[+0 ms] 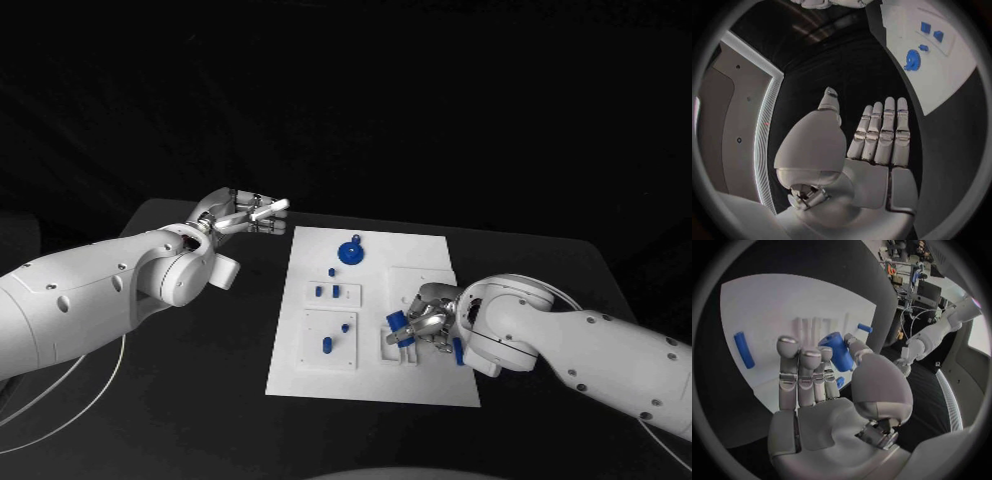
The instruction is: Assemble the parts on the task board
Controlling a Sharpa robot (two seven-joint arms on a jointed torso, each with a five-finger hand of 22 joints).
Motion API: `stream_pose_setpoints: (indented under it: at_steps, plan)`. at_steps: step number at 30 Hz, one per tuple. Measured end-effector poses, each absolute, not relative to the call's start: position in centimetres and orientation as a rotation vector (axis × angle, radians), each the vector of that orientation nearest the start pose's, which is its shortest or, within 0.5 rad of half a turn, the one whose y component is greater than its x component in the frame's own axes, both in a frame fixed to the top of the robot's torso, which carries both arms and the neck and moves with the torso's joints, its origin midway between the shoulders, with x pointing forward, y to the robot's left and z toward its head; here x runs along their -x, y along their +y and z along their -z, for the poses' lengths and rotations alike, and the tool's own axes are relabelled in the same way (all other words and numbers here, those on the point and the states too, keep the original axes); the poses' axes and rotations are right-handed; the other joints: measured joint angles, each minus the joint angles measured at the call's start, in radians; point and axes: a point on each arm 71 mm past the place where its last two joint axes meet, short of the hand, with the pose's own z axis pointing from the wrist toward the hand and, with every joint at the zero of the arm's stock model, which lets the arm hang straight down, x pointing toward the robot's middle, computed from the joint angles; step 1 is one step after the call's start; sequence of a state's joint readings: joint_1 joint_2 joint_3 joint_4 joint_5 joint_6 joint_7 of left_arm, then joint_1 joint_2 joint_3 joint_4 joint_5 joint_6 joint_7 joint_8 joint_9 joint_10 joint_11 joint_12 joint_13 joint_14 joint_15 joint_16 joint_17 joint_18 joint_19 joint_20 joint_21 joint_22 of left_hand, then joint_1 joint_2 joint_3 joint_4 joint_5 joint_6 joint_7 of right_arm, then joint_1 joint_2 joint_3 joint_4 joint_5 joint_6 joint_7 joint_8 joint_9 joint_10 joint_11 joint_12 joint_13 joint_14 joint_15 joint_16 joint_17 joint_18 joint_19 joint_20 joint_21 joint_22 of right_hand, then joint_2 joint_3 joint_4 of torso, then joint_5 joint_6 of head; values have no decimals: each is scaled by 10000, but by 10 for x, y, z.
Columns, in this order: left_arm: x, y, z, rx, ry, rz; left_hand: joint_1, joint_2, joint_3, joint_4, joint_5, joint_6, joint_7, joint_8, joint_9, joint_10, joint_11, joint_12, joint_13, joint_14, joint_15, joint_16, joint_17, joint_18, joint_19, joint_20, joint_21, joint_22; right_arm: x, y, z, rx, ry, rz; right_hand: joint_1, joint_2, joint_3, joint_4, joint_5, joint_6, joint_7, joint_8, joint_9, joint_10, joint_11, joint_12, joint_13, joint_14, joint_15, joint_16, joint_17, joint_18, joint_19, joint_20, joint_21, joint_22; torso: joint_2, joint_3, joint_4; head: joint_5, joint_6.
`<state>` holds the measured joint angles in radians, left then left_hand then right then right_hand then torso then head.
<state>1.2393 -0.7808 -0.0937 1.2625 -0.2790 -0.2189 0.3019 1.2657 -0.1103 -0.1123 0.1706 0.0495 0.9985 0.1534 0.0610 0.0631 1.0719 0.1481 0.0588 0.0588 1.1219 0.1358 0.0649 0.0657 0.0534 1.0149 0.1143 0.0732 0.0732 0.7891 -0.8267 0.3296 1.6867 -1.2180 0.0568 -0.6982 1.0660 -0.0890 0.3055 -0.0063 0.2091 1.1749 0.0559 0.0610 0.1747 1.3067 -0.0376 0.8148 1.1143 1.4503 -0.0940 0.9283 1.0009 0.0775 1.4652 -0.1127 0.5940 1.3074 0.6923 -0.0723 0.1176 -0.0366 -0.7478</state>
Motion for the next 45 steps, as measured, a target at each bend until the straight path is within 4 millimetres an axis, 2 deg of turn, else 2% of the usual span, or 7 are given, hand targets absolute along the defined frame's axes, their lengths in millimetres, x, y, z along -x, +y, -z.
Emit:
stream_pose_setpoints:
  at_steps: [4,5,12,29,45]
  plan:
    - [-532,251,194,8580,15680,12890,0,0,0,0,0,0,0,0,0,0,0,0,0,0,0,0,0,0,0,0,0,0,-418,-182,265,-3383,23382,-4561,-99,-99,211,464,-517,89,-24,0,1,4,-3,-8,-21,0,0,0,-12,-1,37,-36,-40,0,11,-6,31,-35,6]
    - [-532,251,194,8581,15683,12890,0,0,0,0,0,0,0,0,0,0,0,0,0,0,0,0,0,1,0,0,0,0,-418,-181,265,-3317,23405,-4533,-231,-230,431,577,-630,224,-72,8,20,34,-3,-54,-32,-1,0,-20,-12,-1,37,-36,-40,0,13,-12,39,-40,7]
    - [-532,251,195,8586,15706,12891,-35,35,0,0,0,0,0,0,0,0,0,0,0,0,0,0,0,0,0,0,0,0,-419,-175,267,-2891,23461,-4484,-311,-253,652,715,-737,332,-101,74,15,54,-20,-141,-85,27,-27,-38,-12,-2,36,-36,-41,0,29,-17,86,-68,-9]
    - [-532,251,195,8613,15762,12874,-45,45,0,0,0,0,0,0,0,0,0,0,0,0,0,0,0,1,0,0,0,0,-417,-177,277,-2309,23900,-4074,-529,-214,736,631,-745,331,-100,23,13,69,-36,-180,-116,26,-26,-77,-11,-5,35,-35,-41,-1,37,-46,169,-128,-63]
    - [-531,252,195,8635,15798,12855,-45,45,0,0,0,0,0,0,0,-36,36,0,0,-38,39,0,0,0,0,0,0,0,-415,-177,276,-2249,23801,-4027,-592,-149,807,568,-723,366,-136,-13,3,108,-70,-180,-70,25,-24,-77,6,-5,-3,-70,-76,-1,51,-60,230,-192,-16]
